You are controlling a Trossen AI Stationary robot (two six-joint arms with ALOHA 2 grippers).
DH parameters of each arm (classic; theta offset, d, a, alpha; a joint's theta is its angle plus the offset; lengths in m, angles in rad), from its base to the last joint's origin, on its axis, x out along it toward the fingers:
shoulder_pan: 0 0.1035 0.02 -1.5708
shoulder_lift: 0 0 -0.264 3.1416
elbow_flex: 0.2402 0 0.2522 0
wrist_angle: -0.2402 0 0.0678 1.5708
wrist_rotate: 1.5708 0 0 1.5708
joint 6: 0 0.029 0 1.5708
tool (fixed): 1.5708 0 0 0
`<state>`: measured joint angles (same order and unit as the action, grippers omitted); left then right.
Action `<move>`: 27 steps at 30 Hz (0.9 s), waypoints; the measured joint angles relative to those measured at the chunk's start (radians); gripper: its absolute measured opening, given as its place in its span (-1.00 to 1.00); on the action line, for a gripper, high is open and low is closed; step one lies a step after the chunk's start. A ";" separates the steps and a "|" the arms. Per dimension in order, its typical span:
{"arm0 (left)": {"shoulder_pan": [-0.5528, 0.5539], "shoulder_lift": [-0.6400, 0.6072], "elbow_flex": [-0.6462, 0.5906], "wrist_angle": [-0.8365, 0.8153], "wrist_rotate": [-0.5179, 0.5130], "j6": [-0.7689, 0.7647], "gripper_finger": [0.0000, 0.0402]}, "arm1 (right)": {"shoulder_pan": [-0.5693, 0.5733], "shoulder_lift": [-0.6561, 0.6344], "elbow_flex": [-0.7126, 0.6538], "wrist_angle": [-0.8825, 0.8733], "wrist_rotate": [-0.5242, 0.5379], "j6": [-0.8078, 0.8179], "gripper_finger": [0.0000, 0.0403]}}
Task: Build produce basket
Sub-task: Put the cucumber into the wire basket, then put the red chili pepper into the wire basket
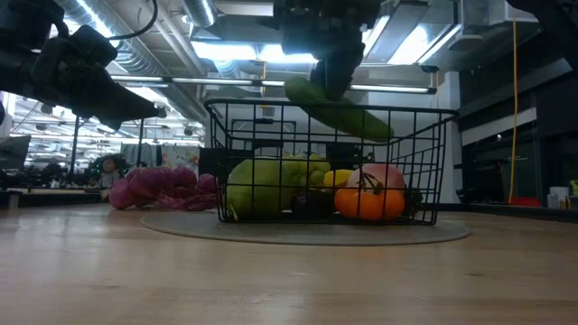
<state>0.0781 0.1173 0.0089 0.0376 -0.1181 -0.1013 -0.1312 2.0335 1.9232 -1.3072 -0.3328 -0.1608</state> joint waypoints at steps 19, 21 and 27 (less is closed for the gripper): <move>0.000 0.000 0.000 0.000 0.000 0.000 -0.52 | 0.010 0.000 0.000 0.025 0.049 0.000 -0.10; 0.000 0.000 0.000 0.000 0.000 0.000 -0.52 | 0.010 0.000 0.000 0.035 0.092 -0.002 -0.10; 0.000 0.000 0.000 0.000 0.000 0.000 -0.52 | 0.009 0.000 0.000 0.057 0.268 -0.009 -0.10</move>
<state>0.0782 0.1175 0.0088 0.0376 -0.1181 -0.1015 -0.1226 2.0333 1.9232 -1.2498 -0.0644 -0.1695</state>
